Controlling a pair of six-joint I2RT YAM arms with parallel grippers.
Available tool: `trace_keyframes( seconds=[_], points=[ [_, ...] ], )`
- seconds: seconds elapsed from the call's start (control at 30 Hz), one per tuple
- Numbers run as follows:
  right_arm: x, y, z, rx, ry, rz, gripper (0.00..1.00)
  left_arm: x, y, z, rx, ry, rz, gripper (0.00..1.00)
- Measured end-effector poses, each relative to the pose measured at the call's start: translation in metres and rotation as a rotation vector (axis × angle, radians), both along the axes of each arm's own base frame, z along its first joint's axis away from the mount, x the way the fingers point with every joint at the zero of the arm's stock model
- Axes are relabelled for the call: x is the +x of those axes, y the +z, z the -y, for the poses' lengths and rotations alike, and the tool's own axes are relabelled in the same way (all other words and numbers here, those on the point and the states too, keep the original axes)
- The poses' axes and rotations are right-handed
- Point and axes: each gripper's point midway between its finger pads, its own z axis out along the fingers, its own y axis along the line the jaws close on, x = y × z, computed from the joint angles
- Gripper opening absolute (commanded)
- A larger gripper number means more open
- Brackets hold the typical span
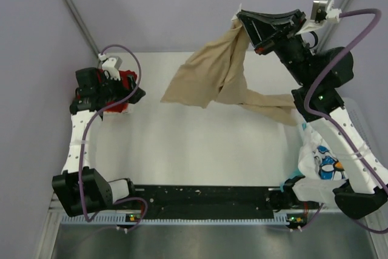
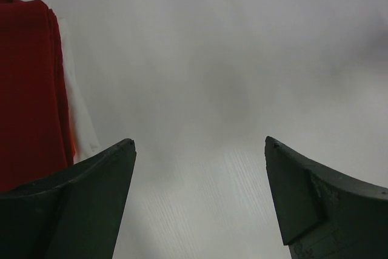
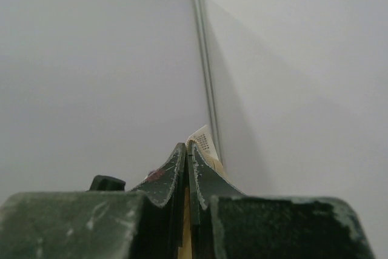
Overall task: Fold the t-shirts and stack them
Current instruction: Move the tshirt to the center of the board
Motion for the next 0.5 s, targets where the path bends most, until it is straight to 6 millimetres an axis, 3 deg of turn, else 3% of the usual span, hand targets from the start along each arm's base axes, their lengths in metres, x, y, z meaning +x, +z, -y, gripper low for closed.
trace_keyframes(
  seconds=[0.1, 0.23, 0.37, 0.43, 0.5],
  points=[
    [-0.013, 0.012, 0.002, 0.032, 0.034, 0.056, 0.0, 0.0, 0.002, -0.004, 0.018, 0.017, 0.011, 0.91],
    [-0.007, 0.002, 0.003, 0.031, 0.01, 0.044, 0.0, 0.001, 0.003, -0.01, 0.043, 0.049, 0.017, 0.91],
    [0.031, -0.023, -0.007, -0.011, -0.065, -0.021, 0.0, 0.003, 0.002, -0.015, 0.062, 0.076, 0.016, 0.91],
    [0.057, -0.046, -0.011, -0.055, -0.125, -0.063, 0.0, 0.003, 0.002, -0.017, 0.069, 0.084, 0.017, 0.91],
    [0.086, -0.083, -0.012, -0.114, -0.18, -0.128, 0.0, 0.003, 0.003, -0.018, 0.077, 0.089, 0.021, 0.91]
  ],
)
